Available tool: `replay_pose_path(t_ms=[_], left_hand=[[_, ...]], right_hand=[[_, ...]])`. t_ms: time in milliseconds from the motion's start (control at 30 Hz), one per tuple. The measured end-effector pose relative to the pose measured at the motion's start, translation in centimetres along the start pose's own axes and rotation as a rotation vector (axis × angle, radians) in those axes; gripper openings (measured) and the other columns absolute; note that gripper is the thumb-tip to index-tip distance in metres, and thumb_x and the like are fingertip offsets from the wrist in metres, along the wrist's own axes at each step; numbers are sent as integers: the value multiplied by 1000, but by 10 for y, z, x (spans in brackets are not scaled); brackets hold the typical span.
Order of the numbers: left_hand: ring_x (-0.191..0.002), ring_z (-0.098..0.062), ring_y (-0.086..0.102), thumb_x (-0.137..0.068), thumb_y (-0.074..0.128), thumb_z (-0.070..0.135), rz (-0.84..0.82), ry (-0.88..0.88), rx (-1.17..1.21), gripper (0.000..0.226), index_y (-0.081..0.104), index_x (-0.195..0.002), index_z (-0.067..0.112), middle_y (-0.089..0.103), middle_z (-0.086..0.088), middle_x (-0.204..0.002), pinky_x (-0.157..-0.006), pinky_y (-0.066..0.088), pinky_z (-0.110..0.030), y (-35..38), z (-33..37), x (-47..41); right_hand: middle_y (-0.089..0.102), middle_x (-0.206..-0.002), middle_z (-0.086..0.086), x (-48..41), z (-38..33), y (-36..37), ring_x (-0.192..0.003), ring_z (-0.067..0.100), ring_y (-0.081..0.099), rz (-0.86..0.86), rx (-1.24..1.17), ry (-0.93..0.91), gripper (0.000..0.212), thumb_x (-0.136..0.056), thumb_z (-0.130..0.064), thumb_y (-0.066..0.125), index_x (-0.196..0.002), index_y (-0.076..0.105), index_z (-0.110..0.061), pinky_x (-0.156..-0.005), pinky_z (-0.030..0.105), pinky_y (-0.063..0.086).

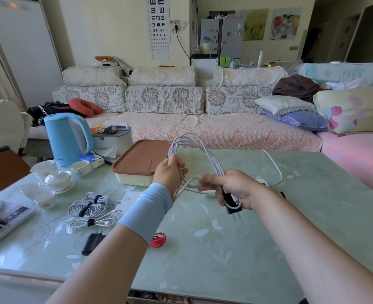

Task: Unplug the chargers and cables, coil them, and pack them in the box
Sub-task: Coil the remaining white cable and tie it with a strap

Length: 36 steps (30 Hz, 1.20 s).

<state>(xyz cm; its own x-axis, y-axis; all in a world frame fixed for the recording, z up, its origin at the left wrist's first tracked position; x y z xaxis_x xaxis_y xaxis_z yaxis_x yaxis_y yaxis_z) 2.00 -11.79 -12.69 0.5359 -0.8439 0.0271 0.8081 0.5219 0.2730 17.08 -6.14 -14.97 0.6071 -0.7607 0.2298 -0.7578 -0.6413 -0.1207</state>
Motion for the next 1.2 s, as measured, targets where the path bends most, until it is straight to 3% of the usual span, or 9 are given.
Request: replay_pose_path(t_ms=[100,200,400,500,633,767,867,1033,1200], left_hand=[[-42,-20,53,-104,34,25,22,56,13,36,43,-73,10,46,-5,-55,-53,50,-33,-4,4,2],[-35,-15,33,-104,33,26,4,135,-64,34,40,-74,12,32,-1,-51,-40,35,-24,3,6,6],[-34,-9,22,-105,29,31,-126,164,63,36,37,-74,16,27,8,-45,-37,23,-17,15,11,7],[-36,-8,19,-105,27,36,-178,134,192,39,36,-73,17,23,6,-48,-37,20,-15,21,11,12],[-38,-8,14,-104,27,41,-220,122,311,42,36,-70,19,19,7,-50,-39,14,-16,26,12,17],[-36,-6,13,-103,28,45,-325,22,497,44,37,-68,20,17,8,-49,-37,13,-19,34,8,25],[-32,-5,17,-102,28,45,-391,-59,673,44,37,-67,20,19,9,-44,-36,15,-20,35,8,26],[-34,-7,16,-101,31,42,-421,-97,741,46,37,-62,19,20,8,-44,-39,16,-21,27,15,23],[-33,-11,8,-90,39,46,-249,-103,808,51,25,-47,21,13,7,-39,-43,4,-20,9,13,18]], right_hand=[[77,-83,-1,-1,-2,-13,-33,17,45,178,191,-75,42,-89,-37,69,-104,68,3,-43,20,37],[76,-79,-5,6,-14,-14,-34,19,48,263,202,-149,49,-83,-52,70,-91,73,-4,-44,23,40],[76,-88,-15,20,-20,-5,-43,26,53,115,377,-104,82,-61,-86,53,-95,74,-14,-57,28,46],[74,-75,-16,23,-9,10,-39,21,49,-23,512,11,75,-67,-82,57,-102,73,-18,-51,25,41],[74,-108,-11,25,3,37,-44,22,45,-273,467,103,73,-63,-76,64,-112,68,-22,-51,27,35],[58,-70,17,25,-3,44,-40,24,42,-264,479,0,49,-59,-48,78,-95,67,-17,-50,30,27],[48,-53,15,27,-9,46,-42,23,37,-236,435,-98,7,-72,-33,70,-76,73,-28,-45,26,25],[66,-55,2,32,-21,53,-38,14,42,-281,355,-154,14,-88,-9,58,-79,69,-9,-40,20,29],[75,-84,-4,35,-18,66,-50,21,41,-391,339,-85,33,-92,-17,50,-106,66,7,-39,18,33]])
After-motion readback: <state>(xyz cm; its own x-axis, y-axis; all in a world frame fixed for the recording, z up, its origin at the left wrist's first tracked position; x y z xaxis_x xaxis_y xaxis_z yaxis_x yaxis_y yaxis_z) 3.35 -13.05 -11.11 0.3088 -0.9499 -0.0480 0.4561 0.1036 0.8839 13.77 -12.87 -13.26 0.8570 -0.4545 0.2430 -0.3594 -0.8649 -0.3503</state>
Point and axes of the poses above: each hand's wrist, its own x-axis away from the middle knuckle, its own y-axis out of the palm, z = x × y, the point moved 7 cm from there along -x, towards the middle knuckle
